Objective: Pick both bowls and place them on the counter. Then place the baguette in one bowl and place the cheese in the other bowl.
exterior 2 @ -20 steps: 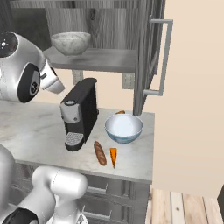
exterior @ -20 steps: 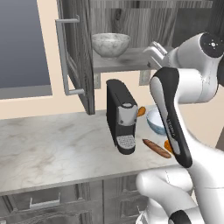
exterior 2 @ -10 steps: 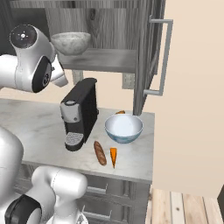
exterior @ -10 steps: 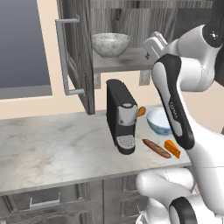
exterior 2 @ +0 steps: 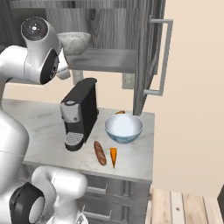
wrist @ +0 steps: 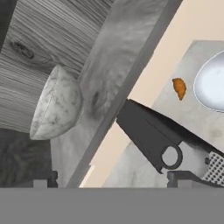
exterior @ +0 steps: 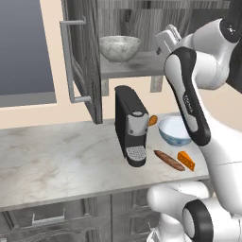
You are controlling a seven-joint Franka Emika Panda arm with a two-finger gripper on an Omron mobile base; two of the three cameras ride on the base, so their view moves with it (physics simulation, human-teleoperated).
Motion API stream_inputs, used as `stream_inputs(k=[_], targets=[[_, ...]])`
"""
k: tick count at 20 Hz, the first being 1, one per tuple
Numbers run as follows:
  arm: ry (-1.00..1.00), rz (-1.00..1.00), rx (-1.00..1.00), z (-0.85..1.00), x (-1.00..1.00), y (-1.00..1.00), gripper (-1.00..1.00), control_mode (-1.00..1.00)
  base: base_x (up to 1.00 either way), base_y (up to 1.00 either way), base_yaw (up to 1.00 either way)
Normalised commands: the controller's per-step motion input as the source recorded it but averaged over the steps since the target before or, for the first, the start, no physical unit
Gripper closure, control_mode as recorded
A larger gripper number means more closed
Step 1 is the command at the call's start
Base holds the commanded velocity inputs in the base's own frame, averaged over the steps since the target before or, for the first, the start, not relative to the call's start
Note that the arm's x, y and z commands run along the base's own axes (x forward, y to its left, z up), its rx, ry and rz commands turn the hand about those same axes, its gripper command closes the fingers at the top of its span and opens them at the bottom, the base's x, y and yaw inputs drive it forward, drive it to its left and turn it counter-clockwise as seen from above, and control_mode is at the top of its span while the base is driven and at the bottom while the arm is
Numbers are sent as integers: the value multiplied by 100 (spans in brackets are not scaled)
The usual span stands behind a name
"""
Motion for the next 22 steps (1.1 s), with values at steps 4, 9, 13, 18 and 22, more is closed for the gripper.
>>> stream_inputs(k=[4,9,13,18,22], targets=[[-3,-3,5,3,34,3,-100,-100,0,0,0],[-1,-5,7,1,43,10,-100,-100,0,0,0],[-3,-1,8,10,41,10,-100,-100,0,0,0],[-1,0,7,4,40,4,-100,-100,0,0,0],[0,0,3,0,39,4,-100,-100,0,0,0]])
